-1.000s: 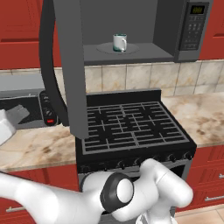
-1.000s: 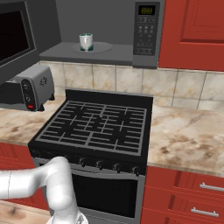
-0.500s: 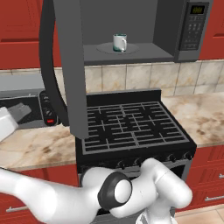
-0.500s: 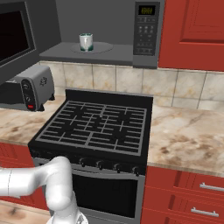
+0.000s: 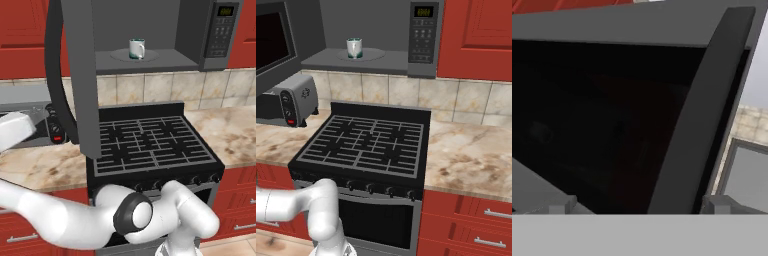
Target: Pick the mug from the counter and place it inside the microwave. Then close the microwave.
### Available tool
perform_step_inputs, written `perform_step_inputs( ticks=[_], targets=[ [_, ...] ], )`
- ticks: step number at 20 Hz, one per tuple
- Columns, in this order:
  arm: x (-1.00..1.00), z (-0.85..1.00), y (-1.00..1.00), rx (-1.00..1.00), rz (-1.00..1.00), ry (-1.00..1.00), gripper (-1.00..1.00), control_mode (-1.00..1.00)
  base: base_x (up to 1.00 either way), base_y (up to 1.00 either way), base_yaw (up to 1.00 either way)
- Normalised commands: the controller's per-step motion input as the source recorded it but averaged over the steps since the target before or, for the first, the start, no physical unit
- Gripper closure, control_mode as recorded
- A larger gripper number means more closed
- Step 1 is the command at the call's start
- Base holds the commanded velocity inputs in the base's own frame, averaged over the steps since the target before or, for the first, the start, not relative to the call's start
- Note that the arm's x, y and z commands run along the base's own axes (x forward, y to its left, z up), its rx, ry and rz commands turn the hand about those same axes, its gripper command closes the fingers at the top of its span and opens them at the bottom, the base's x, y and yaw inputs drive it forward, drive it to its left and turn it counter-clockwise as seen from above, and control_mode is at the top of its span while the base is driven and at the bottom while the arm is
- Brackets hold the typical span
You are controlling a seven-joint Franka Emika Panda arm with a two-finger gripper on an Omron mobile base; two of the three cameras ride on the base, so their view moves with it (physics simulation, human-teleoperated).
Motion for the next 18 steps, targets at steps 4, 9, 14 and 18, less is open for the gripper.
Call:
perform_step_inputs(
  ticks=[4, 9, 14, 18],
  targets=[
    [0.0, 0.17, -0.42, 0.0, 0.02, 0.0, -1.0, -1.0, 0.0, 0.0, 0.0],
    [-0.03, 0.3, -0.48, 0.0, 0.01, 0.0, -1.0, -1.0, 0.0, 0.0, 0.0],
    [-0.11, 0.27, -0.66, 0.01, 0.0, 0.0, -1.0, -1.0, 0.0, 0.0, 0.0],
    [-0.19, 0.05, -0.73, 0.08, 0.0, -0.03, -1.0, -1.0, 0.0, 0.0, 0.0]
  ],
)
